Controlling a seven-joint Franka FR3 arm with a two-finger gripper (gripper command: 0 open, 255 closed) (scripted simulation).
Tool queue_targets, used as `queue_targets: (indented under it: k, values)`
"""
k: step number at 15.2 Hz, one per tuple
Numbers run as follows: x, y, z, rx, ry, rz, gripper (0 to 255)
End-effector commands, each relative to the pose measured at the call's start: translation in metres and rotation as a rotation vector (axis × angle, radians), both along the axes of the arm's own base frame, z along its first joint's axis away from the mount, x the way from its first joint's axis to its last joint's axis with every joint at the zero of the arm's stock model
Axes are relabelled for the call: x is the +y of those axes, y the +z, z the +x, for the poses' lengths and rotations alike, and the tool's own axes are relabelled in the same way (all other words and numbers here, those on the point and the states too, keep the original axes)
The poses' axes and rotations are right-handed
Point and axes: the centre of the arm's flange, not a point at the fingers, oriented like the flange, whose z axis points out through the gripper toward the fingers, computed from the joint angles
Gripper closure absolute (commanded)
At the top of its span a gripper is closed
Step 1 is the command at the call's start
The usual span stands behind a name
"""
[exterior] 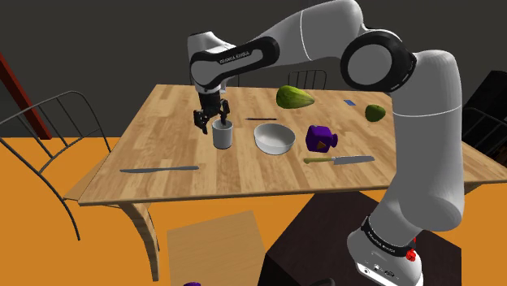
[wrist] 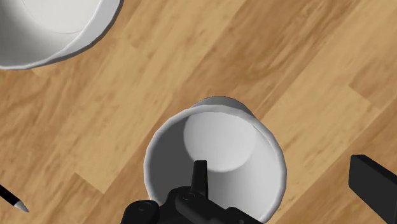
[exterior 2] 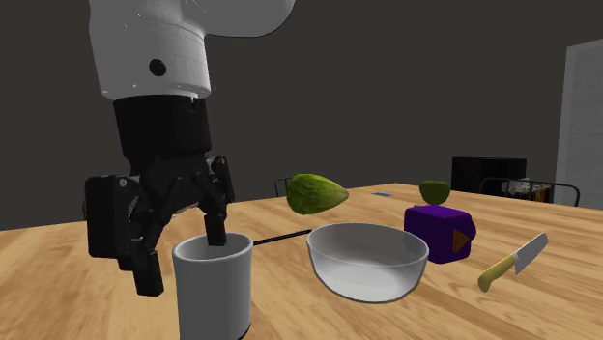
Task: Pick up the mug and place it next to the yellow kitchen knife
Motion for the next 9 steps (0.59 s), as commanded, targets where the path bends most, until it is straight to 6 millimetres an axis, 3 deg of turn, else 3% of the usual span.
queue_targets:
  k: [1,4,9]
  values:
    - [0.0,-0.011,-0.001,-0.001,0.0,0.0,0]
    - [-0.001,-0.024,-0.002,-0.001,0.0,0.0,0]
    - [-0.001,-0.024,-0.002,-0.001,0.0,0.0,0]
